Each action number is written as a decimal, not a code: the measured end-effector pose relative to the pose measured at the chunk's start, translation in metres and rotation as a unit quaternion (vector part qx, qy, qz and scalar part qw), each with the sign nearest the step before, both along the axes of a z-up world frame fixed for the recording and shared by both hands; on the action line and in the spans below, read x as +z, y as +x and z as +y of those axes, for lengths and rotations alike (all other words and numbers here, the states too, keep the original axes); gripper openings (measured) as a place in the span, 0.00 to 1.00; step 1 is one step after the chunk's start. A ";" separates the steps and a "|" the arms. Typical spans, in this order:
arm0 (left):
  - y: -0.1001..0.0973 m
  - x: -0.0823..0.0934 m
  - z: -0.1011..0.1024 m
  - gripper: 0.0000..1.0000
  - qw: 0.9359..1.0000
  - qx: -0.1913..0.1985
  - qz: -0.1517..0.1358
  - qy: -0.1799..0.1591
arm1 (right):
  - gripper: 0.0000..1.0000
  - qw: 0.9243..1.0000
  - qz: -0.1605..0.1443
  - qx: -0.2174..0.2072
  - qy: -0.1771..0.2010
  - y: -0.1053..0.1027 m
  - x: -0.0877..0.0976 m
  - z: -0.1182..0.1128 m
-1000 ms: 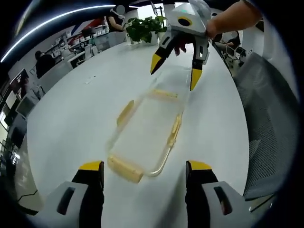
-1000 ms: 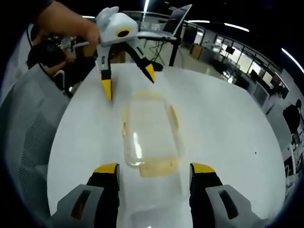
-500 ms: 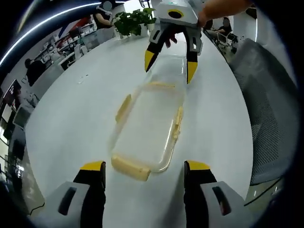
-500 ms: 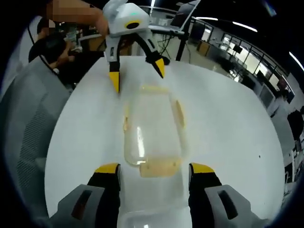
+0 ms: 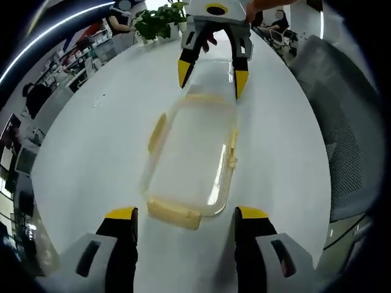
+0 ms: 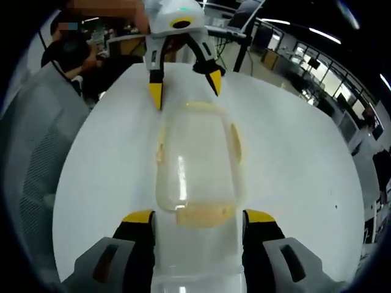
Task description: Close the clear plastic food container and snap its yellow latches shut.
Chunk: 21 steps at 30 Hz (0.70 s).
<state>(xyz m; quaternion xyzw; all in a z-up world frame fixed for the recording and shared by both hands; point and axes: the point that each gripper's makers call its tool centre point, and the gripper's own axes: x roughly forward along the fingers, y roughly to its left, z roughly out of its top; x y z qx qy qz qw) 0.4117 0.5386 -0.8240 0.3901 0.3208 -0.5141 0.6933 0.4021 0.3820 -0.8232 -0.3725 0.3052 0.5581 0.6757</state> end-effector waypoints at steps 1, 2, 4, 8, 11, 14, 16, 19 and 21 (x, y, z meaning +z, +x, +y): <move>0.002 0.000 0.000 0.64 1.000 0.000 0.000 0.001 | 0.56 1.000 0.001 0.002 -0.003 0.001 -0.001 0.000; 0.002 0.000 -0.002 0.64 1.000 0.000 0.006 -0.002 | 0.56 1.000 0.001 0.005 -0.007 0.001 -0.002 0.000; 0.003 0.001 -0.003 0.63 1.000 -0.001 0.009 -0.006 | 0.56 1.000 0.002 0.010 -0.009 0.001 -0.003 0.001; 0.004 -0.002 -0.001 0.63 1.000 -0.013 0.011 0.006 | 0.56 1.000 0.006 0.011 -0.011 0.003 -0.005 0.002; 0.005 -0.003 0.001 0.62 1.000 -0.018 0.012 0.012 | 0.56 1.000 0.011 0.011 -0.014 0.006 -0.006 0.002; 0.008 -0.003 0.001 0.61 1.000 -0.020 0.013 0.012 | 0.56 1.000 0.015 0.012 -0.016 0.006 -0.007 0.002; 0.008 -0.004 0.002 0.61 0.999 -0.028 0.015 0.019 | 0.55 1.000 0.019 0.015 -0.020 0.006 -0.008 0.002; 0.010 -0.005 0.002 0.60 0.999 -0.039 0.014 0.028 | 0.55 0.999 0.027 0.014 -0.024 0.007 -0.009 0.002; 0.013 -0.005 0.003 0.56 0.998 -0.049 0.010 0.037 | 0.54 0.999 0.032 0.015 -0.028 0.007 -0.011 0.002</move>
